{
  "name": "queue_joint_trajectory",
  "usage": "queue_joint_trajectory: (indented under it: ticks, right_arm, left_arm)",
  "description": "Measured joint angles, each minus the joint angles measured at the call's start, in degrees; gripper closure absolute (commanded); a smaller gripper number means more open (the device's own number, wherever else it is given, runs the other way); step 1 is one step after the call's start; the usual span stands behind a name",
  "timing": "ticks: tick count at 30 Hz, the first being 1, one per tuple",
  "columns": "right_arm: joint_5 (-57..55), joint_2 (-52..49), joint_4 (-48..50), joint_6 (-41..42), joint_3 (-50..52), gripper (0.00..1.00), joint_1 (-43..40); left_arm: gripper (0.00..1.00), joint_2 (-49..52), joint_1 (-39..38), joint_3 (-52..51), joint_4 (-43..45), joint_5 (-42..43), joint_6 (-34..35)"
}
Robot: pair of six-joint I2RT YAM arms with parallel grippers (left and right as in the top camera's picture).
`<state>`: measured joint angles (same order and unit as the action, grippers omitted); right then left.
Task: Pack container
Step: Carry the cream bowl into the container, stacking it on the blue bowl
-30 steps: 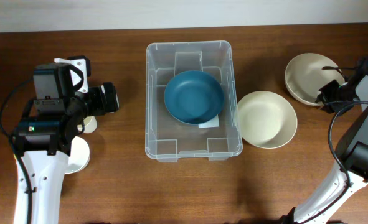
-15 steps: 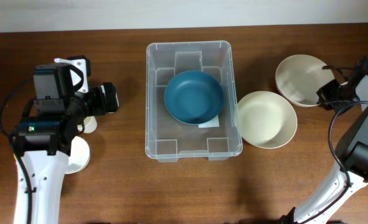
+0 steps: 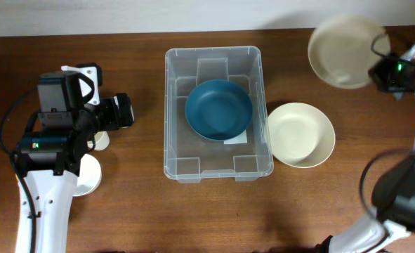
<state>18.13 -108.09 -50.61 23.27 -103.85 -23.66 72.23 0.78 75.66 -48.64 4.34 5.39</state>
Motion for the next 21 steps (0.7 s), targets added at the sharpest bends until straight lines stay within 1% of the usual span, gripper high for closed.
queue_joint_trajectory:
  ticks: [2,4,5,6,8,13,17,21]
  right_arm:
    - [0.11,4.28,-0.17,-1.66,-0.83,0.96,4.13]
    - [0.63,7.96,-0.57,-3.82,-1.4,0.96,10.73]
    - [0.85,8.46,-0.72,-4.13,-1.49,0.96,12.61]
    - [1.11,8.85,-1.2,-5.03,-1.55,0.96,16.24]
    - [0.79,8.31,-2.38,-6.23,-1.55,0.96,22.23]
    - [-6.86,3.39,-3.39,-7.41,-1.51,0.96,36.04]
    - [-9.7,0.15,-3.39,-7.48,-1.51,0.96,40.33]
    - [-11.69,-3.98,-3.39,-7.45,-1.51,0.96,40.85]
  left_arm:
    - [0.0,0.0,0.0,0.0,0.0,0.0,0.0]
    - [0.0,0.0,0.0,0.0,0.0,0.0,0.0]
    - [0.0,0.0,0.0,0.0,0.0,0.0,0.0]
    - [0.0,0.0,0.0,0.0,0.0,0.0,0.0]
    - [0.0,0.0,-0.02,0.0,0.0,0.0,0.0]
    - [0.0,0.02,0.0,0.0,0.0,0.0,0.0]
    - [0.0,0.02,0.0,0.0,0.0,0.0,0.0]
    - [0.0,0.02,0.0,0.0,0.0,0.0,0.0]
